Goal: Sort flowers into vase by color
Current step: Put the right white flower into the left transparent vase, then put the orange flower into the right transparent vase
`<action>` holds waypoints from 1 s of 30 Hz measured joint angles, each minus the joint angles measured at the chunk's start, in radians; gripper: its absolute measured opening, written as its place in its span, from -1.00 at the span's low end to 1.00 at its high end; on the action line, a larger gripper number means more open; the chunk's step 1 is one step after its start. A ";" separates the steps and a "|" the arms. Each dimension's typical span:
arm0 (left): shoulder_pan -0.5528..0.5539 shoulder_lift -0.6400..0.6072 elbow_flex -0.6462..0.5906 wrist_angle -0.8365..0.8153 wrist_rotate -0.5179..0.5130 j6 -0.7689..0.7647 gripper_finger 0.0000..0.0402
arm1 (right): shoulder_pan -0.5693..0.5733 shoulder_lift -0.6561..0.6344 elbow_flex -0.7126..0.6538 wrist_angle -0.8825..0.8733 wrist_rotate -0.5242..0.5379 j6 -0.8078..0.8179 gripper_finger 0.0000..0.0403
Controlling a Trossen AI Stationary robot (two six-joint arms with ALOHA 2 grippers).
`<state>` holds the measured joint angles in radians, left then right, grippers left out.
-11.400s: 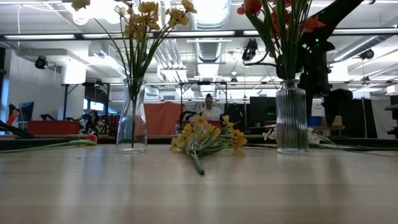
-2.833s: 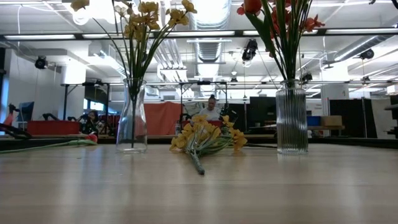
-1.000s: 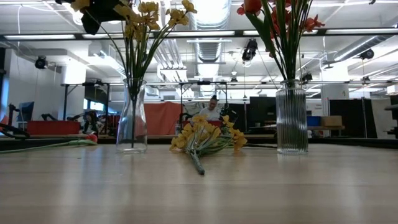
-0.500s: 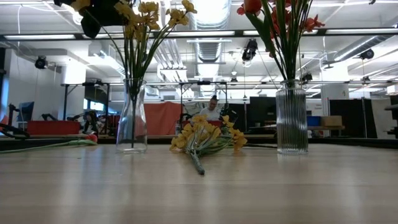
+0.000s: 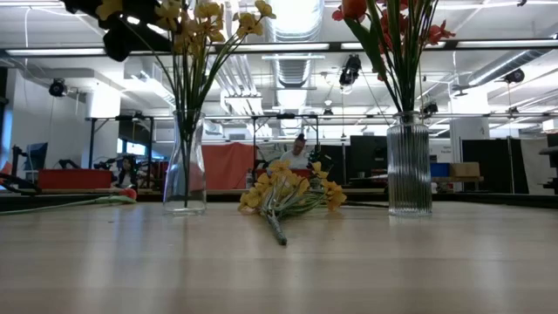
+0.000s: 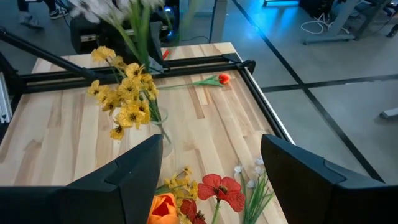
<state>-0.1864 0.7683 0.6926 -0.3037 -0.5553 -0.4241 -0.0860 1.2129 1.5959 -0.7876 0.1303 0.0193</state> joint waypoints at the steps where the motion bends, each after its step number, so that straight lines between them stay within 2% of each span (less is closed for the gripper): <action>1: 0.000 -0.008 0.000 -0.024 -0.001 -0.017 0.04 | 0.000 0.000 0.000 0.000 0.000 0.000 0.32; 7: 0.000 -0.032 0.000 -0.120 0.006 -0.102 0.13 | 0.000 0.000 0.000 0.000 0.000 0.000 0.32; 10: 0.000 -0.041 0.001 -0.159 0.057 -0.127 0.14 | 0.000 0.000 0.000 0.000 0.000 0.009 0.32; 16: 0.000 -0.052 0.103 -0.414 0.104 -0.256 0.14 | 0.000 0.000 0.000 -0.001 0.000 0.020 0.32; 20: 0.000 -0.039 0.191 -0.618 0.092 -0.334 0.14 | 0.000 0.000 0.000 -0.002 0.000 0.022 0.32; 26: 0.000 -0.013 0.266 -0.830 0.054 -0.430 0.14 | 0.000 0.000 0.000 -0.002 0.000 0.023 0.32; 30: 0.000 0.003 0.300 -0.905 0.136 -0.460 0.14 | 0.000 0.000 0.000 -0.004 0.000 0.034 0.32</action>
<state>-0.1864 0.7708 0.9925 -1.2087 -0.4197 -0.8838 -0.0860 1.2129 1.5959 -0.7918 0.1299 0.0536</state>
